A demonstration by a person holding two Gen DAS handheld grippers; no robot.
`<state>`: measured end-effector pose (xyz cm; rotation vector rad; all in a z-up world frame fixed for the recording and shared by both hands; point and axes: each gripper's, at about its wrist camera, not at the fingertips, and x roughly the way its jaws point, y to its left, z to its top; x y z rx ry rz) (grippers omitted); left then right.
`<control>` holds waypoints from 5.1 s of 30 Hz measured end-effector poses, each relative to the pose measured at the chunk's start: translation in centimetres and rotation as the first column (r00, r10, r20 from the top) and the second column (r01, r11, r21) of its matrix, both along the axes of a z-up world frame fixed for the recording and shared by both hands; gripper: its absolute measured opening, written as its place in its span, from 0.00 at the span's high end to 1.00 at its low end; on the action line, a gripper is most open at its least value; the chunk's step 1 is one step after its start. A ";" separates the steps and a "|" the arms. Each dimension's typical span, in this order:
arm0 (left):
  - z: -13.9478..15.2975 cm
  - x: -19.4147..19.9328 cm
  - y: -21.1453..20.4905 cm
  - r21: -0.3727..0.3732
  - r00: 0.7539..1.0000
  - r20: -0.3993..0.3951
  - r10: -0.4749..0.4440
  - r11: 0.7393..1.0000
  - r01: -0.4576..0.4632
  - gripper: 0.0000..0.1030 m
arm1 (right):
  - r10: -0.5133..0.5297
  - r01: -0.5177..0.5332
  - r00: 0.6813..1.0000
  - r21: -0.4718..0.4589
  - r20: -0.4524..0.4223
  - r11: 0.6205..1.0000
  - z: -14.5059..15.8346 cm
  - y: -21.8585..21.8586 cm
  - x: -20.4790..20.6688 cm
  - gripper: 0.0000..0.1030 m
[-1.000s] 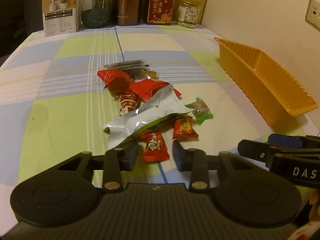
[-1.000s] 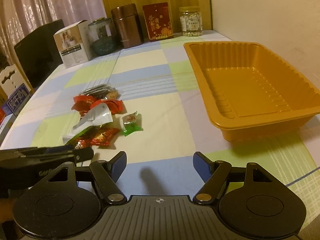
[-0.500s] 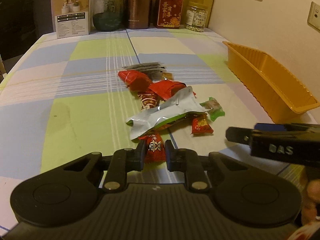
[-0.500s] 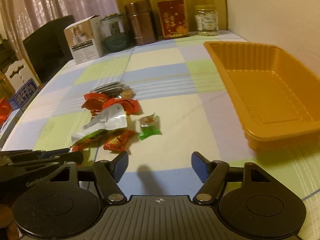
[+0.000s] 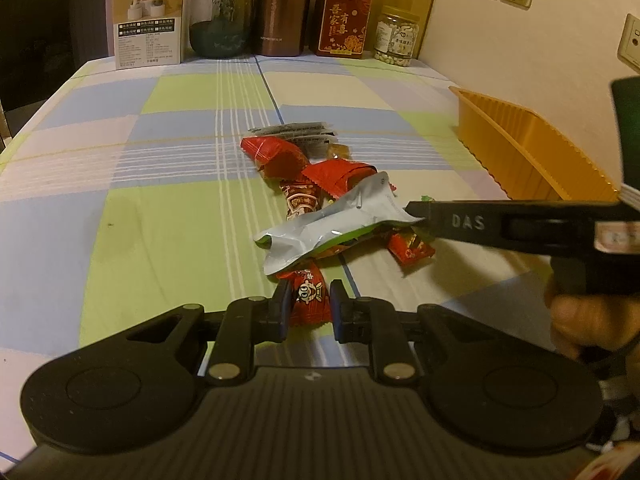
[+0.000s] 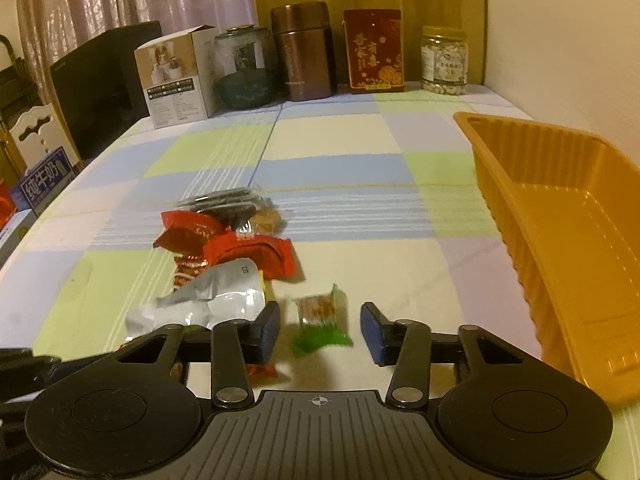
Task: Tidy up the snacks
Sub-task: 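Grasp the green-wrapped candy with the right tool while the left tool grasps a red candy, then carry both candies into the orange tray and open both tools, then move both open tools back toward the snack pile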
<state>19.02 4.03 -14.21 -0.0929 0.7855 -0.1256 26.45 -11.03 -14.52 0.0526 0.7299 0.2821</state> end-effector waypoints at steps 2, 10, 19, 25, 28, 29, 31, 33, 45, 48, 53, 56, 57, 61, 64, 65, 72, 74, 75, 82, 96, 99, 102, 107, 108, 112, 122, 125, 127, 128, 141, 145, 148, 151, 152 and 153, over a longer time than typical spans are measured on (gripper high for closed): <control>0.0 0.0 0.0 0.001 1.000 0.000 -0.002 1.000 0.002 0.83 | -0.002 0.002 1.000 -0.006 -0.008 1.000 -0.2 0.1 0.2 0.71; 0.3 -0.1 0.0 0.006 1.000 0.005 -0.001 1.000 0.001 0.83 | -0.018 0.019 0.999 -0.022 0.027 1.000 0.6 -0.3 -1.1 0.79; 1.9 -2.0 -0.4 0.035 1.000 0.028 -0.003 0.999 0.002 0.83 | -0.015 0.015 1.000 -0.017 0.025 1.000 1.6 -0.8 -4.0 0.81; 2.9 -3.8 -0.7 0.036 0.999 0.031 0.007 0.999 -0.008 0.83 | -0.026 0.026 1.000 -0.010 0.014 1.000 1.9 -1.5 -6.8 0.81; 3.5 -4.5 -1.0 0.036 0.999 0.036 0.008 0.999 -0.009 0.83 | -0.029 0.029 0.999 -0.007 0.019 1.000 2.2 -1.8 -8.0 0.81; 3.7 -4.7 -1.1 0.035 0.999 0.038 0.006 0.999 -0.008 0.83 | -0.030 0.031 0.999 -0.006 0.024 1.000 2.5 -2.0 -8.3 0.81; 4.2 -5.0 -1.5 0.036 0.999 0.044 -0.002 0.999 0.000 0.83 | -0.035 0.035 0.999 -0.002 0.037 0.999 3.1 -2.3 -8.7 0.81; 4.8 -5.1 -2.0 0.039 0.999 0.053 -0.012 0.999 0.010 0.83 | -0.042 0.042 0.998 0.004 0.053 0.999 3.8 -2.8 -9.1 0.81; 9.5 -2.8 -7.7 0.005 0.984 0.132 -0.121 0.993 0.121 0.83 | -0.159 0.149 0.974 0.070 0.162 0.986 10.1 -8.5 -9.2 0.81; 10.6 -1.6 -10.0 -0.027 0.977 0.146 -0.157 0.986 0.162 0.83 | -0.198 0.187 0.963 0.077 0.182 0.979 11.2 -10.8 -8.6 0.81; 11.5 0.4 -14.2 -0.057 0.962 0.163 -0.219 0.971 0.231 0.83 | -0.258 0.249 0.946 0.072 0.198 0.966 11.9 -14.9 -7.4 0.81; 11.5 1.6 -16.6 -0.055 0.953 0.168 -0.253 0.963 0.265 0.83 | -0.281 0.274 0.939 0.066 0.199 0.960 11.8 -17.1 -6.7 0.81; 11.3 2.1 -17.3 -0.053 0.950 0.168 -0.262 0.960 0.275 0.83 | -0.288 0.281 0.937 0.064 0.196 0.958 11.6 -17.7 -6.4 0.81; 10.5 3.7 -20.0 -0.030 0.938 0.156 -0.308 0.948 0.316 0.83 | -0.306 0.299 0.935 0.061 0.178 0.952 10.7 -19.6 -5.4 0.81; 9.8 4.5 -21.2 -0.018 0.933 0.145 -0.330 0.942 0.336 0.83 | -0.316 0.310 0.935 0.061 0.165 0.949 10.1 -20.4 -4.7 0.81; 9.6 4.8 -21.5 -0.014 0.931 0.141 -0.338 0.939 0.343 0.83 | -0.319 0.313 0.934 0.061 0.160 0.948 9.8 -20.7 -4.5 0.81; 7.9 6.0 -22.3 0.053 0.921 0.134 -0.367 0.930 0.363 0.71 | -0.344 0.337 0.930 0.076 0.131 0.939 8.7 -21.9 -4.0 0.81; 7.8 5.9 -21.5 0.041 0.930 0.129 -0.344 0.939 0.341 0.71 | -0.346 0.338 0.930 0.078 0.125 0.938 8.5 -22.0 -4.1 0.81; 7.8 5.7 -21.1 0.036 0.935 0.129 -0.331 0.944 0.329 0.71 | -0.346 0.338 0.930 0.080 0.121 0.938 8.4 -22.0 -4.2 0.81; 8.4 4.1 -17.5 0.008 0.962 0.122 -0.244 0.970 0.244 0.70 | -0.339 0.329 0.934 0.104 0.109 0.939 8.3 -21.8 -4.2 0.81; 9.6 0.4 -11.9 -0.041 0.989 0.102 -0.106 0.993 0.111 0.66 | -0.358 0.338 0.929 0.184 0.092 0.923 9.5 -22.2 -5.6 0.41; 10.0 -0.8 -11.1 -0.038 0.991 0.102 -0.086 0.995 0.090 0.65 | -0.383 0.364 0.921 0.193 0.073 0.911 10.0 -22.3 -7.1 0.41; 10.5 -2.0 -10.3 -0.034 0.992 0.103 -0.073 0.996 0.077 0.61 | -0.394 0.374 0.917 0.211 0.061 0.903 10.7 -22.1 -9.0 0.41; 11.4 -4.7 -9.0 -0.026 0.992 0.111 -0.061 0.998 0.064 0.56 | -0.389 0.366 0.919 0.225 0.067 0.903 12.3 -20.6 -12.0 0.41; 11.5 -5.3 -8.8 -0.024 0.992 0.114 -0.060 0.998 0.063 0.56 | -0.383 0.359 0.921 0.226 0.072 0.906 12.7 -20.2 -12.6 0.41; 11.9 -7.2 -7.6 -0.013 0.991 0.124 -0.046 0.999 0.048 0.54 | -0.356 0.329 0.931 0.236 0.082 0.914 13.6 -18.3 -14.6 0.40; 12.5 -10.8 -3.6 -0.004 0.990 0.138 0.032 1.000 -0.031 0.53 | -0.283 0.257 0.956 0.246 0.077 0.935 14.1 -14.2 -17.6 0.39; 12.6 -11.4 -2.6 -0.008 0.989 0.140 0.050 0.999 -0.049 0.52 | -0.267 0.241 0.960 0.247 0.082 0.939 14.3 -13.4 -18.1 0.39; 12.7 -11.7 -2.2 -0.006 0.988 0.143 0.057 0.998 -0.057 0.51 | -0.258 0.231 0.962 0.245 0.085 0.942 14.4 -13.0 -18.4 0.39; 12.7 -11.8 -2.1 -0.006 0.988 0.145 0.059 0.998 -0.058 0.51 | -0.253 0.225 0.964 0.245 0.087 0.943 14.5 -12.8 -18.5 0.39; 12.7 -11.9 -1.4 -0.014 0.988 0.143 0.055 0.998 -0.054 0.44 | -0.220 0.195 0.972 0.233 0.084 0.953 14.3 -11.3 -18.6 0.39; 12.1 -11.6 -1.0 -0.011 0.990 0.129 0.050 0.999 -0.049 0.44 | -0.204 0.183 0.976 0.223 0.077 0.957 13.8 -10.5 -18.2 0.39; 11.5 -11.1 -0.6 0.000 0.992 0.122 0.038 0.999 -0.038 0.43 | -0.188 0.170 0.980 0.218 0.066 0.961 13.2 -9.8 -17.4 0.39; 10.7 -10.2 -0.1 0.022 0.994 0.112 0.016 1.000 -0.019 0.42 | -0.168 0.153 0.984 0.207 0.054 0.966 12.3 -8.8 -16.5 0.39; 10.4 -9.9 0.1 0.032 0.994 0.108 0.006 0.999 -0.009 0.42 | -0.158 0.145 0.986 0.202 0.050 0.969 11.9 -8.5 -16.2 0.39; 10.1 -9.4 0.2 0.047 0.995 0.102 -0.008 0.999 0.003 0.42 | -0.149 0.137 0.988 0.197 0.047 0.971 11.5 -8.1 -15.8 0.39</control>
